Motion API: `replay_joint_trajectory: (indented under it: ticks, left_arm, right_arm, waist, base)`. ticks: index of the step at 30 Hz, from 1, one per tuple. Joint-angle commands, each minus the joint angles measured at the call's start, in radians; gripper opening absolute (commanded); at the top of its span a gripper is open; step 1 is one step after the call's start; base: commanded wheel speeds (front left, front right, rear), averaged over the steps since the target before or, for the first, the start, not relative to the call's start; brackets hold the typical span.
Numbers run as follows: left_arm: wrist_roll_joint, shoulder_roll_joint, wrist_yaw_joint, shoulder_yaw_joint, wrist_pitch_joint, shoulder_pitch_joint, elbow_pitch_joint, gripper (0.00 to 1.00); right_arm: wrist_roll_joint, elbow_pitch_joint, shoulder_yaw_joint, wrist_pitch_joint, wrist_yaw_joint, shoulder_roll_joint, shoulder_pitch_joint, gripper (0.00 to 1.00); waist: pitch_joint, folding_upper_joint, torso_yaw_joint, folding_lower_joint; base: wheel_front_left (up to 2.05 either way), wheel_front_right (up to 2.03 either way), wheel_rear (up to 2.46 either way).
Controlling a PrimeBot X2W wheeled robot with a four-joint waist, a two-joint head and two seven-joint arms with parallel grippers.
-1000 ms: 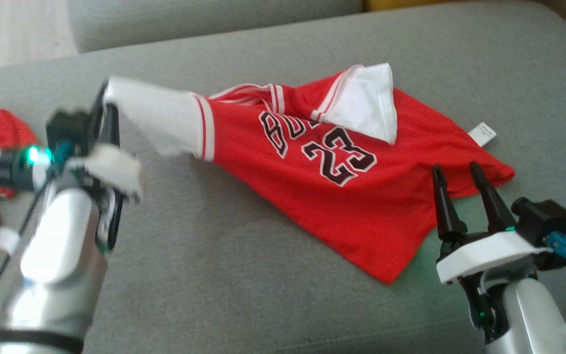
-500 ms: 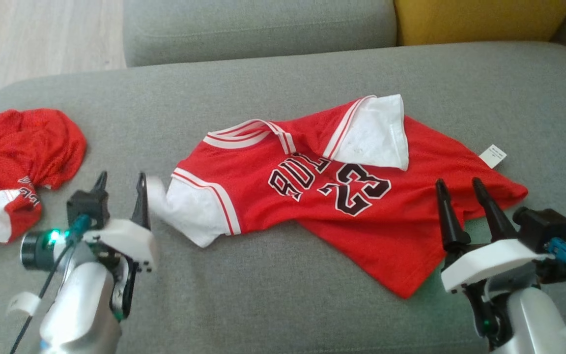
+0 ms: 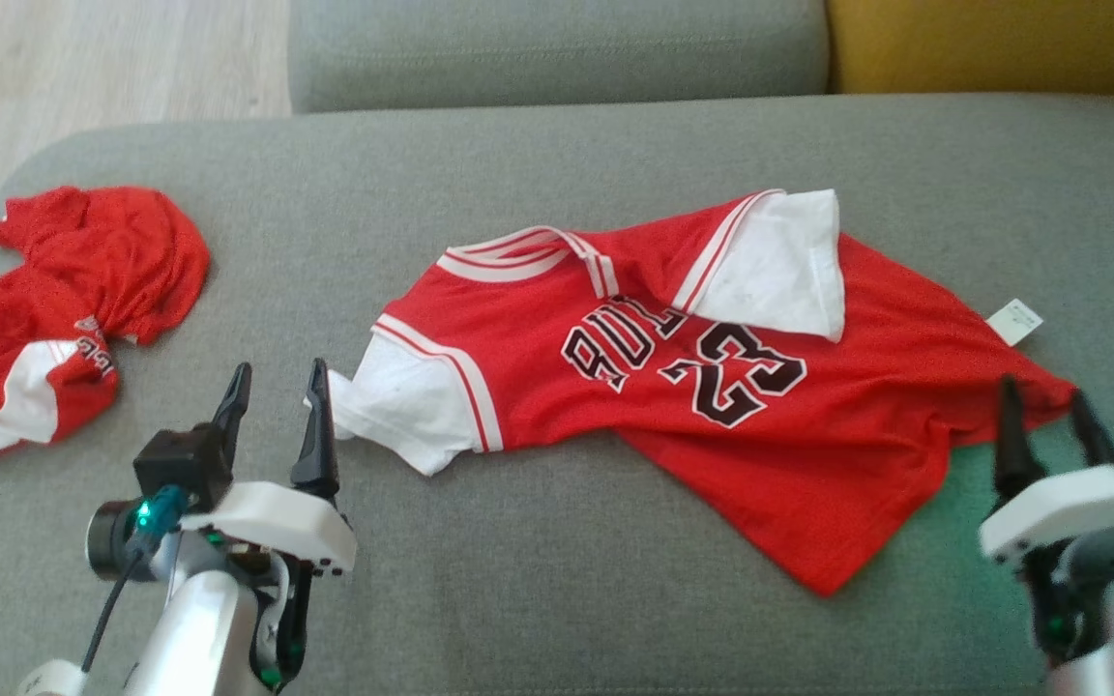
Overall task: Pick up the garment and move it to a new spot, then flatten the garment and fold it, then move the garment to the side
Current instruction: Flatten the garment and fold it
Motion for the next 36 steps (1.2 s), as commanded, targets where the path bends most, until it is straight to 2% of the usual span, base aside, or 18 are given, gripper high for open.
replay_joint_trajectory:
  ticks: [1, 2, 13, 20, 28, 30, 36]
  left_arm:
    - [0.010, 0.006, -0.011, 0.044, -0.012, -0.037, -0.042, 1.00]
    - [0.010, 0.006, -0.011, 0.044, -0.012, -0.037, -0.042, 1.00]
    - [0.025, -0.035, -0.049, 0.046, -0.012, -0.068, -0.059, 1.00]
    - [0.040, -0.046, -0.069, 0.057, -0.012, -0.092, -0.066, 1.00]
    - [0.053, -0.056, -0.086, 0.071, -0.012, -0.108, -0.068, 1.00]
    - [0.056, -0.058, -0.088, 0.074, -0.012, -0.111, -0.067, 1.00]
    - [0.062, -0.064, -0.094, 0.083, -0.012, -0.112, -0.063, 1.00]
  right_arm:
    - [-0.018, 0.014, -0.034, 0.018, 0.004, -0.005, -0.090, 1.00]
    - [-0.018, 0.014, -0.034, 0.018, 0.004, -0.005, -0.090, 1.00]
    - [-0.138, 0.295, -0.313, 0.038, 0.004, -0.005, -0.299, 1.00]
    - [-0.222, 0.421, -0.373, 0.029, 0.004, -0.005, -0.417, 1.00]
    - [-0.306, 0.523, -0.462, 0.065, 0.004, -0.005, -0.496, 1.00]
    - [-0.312, 0.544, -0.459, 0.061, 0.004, -0.005, -0.511, 0.00]
    - [-0.365, 0.504, -0.377, -0.014, 0.004, -0.005, -0.554, 0.00]
  waist:
    - [0.023, -0.0001, 0.009, 0.0000]
    - [0.023, -0.0001, 0.009, 0.0000]
    - [0.111, -0.0001, 0.014, 0.0000]
    - [0.165, -0.0001, 0.011, 0.0000]
    - [0.191, -0.0001, 0.016, 0.0000]
    - [0.191, -0.0001, 0.016, 0.0000]
    - [0.185, -0.0001, 0.017, 0.0000]
  base:
    - [0.00, 0.00, 0.00]
    - [0.00, 0.00, 0.00]
    - [0.00, 0.00, 0.00]
    - [0.00, 0.00, 0.00]
    - [0.00, 0.00, 0.00]
    - [0.00, 0.00, 0.00]
    - [0.00, 0.00, 0.00]
